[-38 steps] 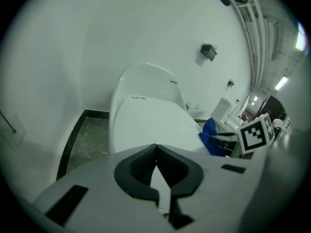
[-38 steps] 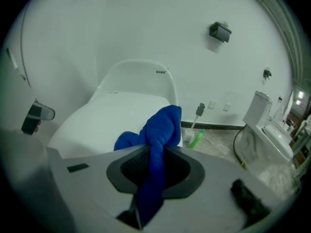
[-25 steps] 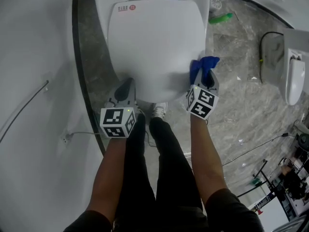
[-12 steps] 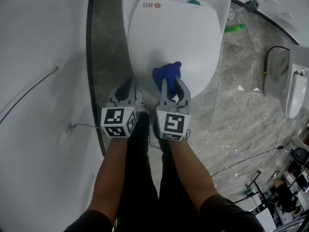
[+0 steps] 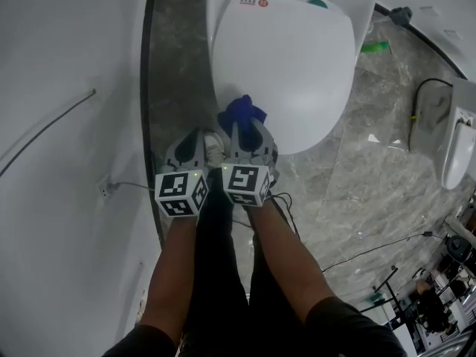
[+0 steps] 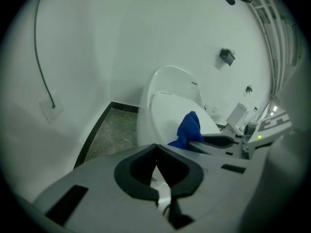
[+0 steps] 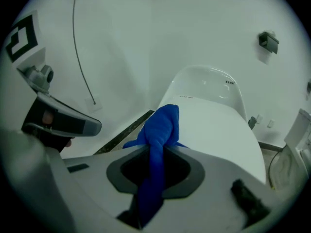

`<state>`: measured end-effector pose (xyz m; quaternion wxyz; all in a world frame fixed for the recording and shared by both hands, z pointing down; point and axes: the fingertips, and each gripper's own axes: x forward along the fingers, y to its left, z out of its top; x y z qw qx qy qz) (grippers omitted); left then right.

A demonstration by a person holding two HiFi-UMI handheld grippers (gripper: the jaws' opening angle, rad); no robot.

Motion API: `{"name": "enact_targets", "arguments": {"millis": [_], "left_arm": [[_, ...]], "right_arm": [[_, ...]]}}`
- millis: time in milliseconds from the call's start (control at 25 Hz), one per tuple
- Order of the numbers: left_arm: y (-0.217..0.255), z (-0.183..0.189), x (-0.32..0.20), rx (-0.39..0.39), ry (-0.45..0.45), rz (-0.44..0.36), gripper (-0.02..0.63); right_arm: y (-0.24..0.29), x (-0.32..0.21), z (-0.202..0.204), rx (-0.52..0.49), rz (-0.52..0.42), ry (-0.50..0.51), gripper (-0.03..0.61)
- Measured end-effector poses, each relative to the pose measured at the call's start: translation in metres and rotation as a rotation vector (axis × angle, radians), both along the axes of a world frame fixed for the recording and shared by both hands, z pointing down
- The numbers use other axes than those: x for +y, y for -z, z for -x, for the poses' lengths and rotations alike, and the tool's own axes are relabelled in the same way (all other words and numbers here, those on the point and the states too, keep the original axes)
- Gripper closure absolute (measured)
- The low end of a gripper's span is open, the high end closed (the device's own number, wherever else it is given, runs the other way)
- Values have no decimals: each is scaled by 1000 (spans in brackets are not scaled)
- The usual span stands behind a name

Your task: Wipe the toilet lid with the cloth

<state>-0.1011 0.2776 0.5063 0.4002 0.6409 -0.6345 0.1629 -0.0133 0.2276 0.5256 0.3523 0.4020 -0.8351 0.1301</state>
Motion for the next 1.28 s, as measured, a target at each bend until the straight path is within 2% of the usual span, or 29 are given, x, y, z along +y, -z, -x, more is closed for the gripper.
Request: {"name": "enact_targets", "arguments": {"millis": [360,760,1160,1280], "left_arm": [[-2,-46,2,45,-30,10,603],[-1,-92,-8,41,-98,12,603],[-5,-123,-7,42,-152,5,603],[-5,-128,-7,37,-166,6,603]], "right_arm": [[3,-1,-30,-31,-49,14,512],[4,-10,-123,-37,-36,-180,511],[-8,-35,-233,34,-47,-361,512],[-11,-40,-245,59,-49,-353,512]]}}
